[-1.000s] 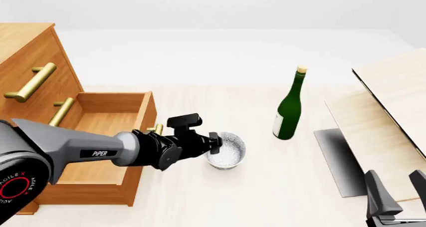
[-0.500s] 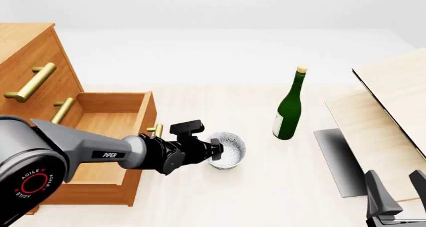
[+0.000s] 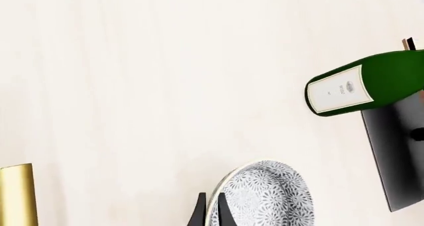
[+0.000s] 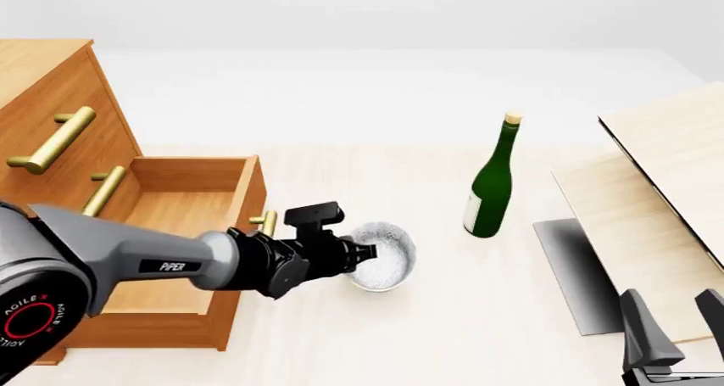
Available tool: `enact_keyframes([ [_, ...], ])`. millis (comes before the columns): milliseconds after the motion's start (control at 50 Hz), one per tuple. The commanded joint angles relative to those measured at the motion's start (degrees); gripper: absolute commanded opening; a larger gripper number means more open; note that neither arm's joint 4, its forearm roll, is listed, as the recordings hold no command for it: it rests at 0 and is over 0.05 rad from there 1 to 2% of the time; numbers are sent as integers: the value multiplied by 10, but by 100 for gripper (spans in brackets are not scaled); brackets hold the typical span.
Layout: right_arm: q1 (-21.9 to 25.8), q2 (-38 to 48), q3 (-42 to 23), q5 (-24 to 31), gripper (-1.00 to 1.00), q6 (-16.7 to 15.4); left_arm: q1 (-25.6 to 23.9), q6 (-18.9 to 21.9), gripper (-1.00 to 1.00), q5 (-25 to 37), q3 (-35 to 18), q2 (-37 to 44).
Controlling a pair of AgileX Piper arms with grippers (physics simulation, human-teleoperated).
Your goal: Put the bowl in the bottom drawer of the cabinet and close it.
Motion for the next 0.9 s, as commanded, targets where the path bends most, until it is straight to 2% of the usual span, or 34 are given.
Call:
enact_keyframes([
  [20, 0, 0, 0, 0, 100, 0, -1, 7, -100, -7, 15, -32],
  [900, 0, 0, 0, 0, 100, 0, 3, 31, -100, -3, 59, -113],
])
